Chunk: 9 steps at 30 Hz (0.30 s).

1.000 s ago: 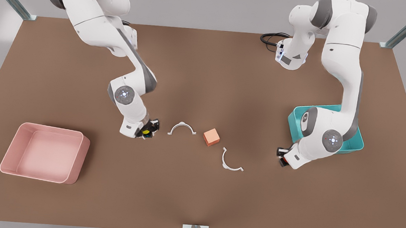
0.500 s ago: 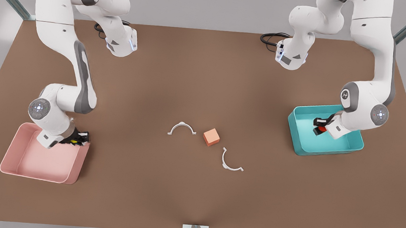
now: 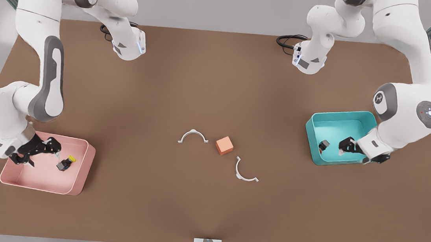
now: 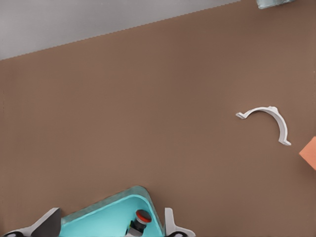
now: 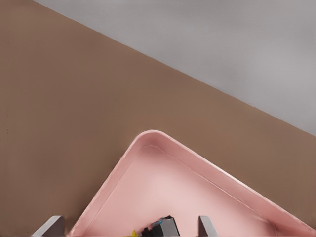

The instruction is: Place the red button in the blue storage box with the left arm, and place the yellow button in the pink storage box with the right arm

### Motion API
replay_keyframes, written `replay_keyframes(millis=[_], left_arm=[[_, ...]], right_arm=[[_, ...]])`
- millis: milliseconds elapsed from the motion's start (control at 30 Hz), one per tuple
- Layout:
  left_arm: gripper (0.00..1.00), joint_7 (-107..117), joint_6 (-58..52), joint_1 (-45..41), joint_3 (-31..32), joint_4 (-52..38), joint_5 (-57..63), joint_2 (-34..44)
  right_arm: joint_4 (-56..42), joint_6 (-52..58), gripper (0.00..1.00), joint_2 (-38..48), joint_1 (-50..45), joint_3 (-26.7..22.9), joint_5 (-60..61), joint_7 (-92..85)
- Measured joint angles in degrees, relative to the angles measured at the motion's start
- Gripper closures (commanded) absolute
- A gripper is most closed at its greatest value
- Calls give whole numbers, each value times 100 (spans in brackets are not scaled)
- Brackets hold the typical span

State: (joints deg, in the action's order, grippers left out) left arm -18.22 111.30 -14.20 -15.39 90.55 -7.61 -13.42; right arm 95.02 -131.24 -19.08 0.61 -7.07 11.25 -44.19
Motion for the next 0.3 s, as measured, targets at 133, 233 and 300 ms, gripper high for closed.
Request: replay_keyframes(millis=[133,233,300], left_arm=[[0,419,-986,460,560,-1069,312,140],[0,678,-1453,630,800,-1140,490,210],[0,828,-1667,645,834,-1169,548,207]], right_arm=[[-26,1440,0,1516,11,933,-1001,832],[-268,2218,0,1572,-327,874,-1220,1385],[-445,2585,0,1493,-606,565,-1269,1700]])
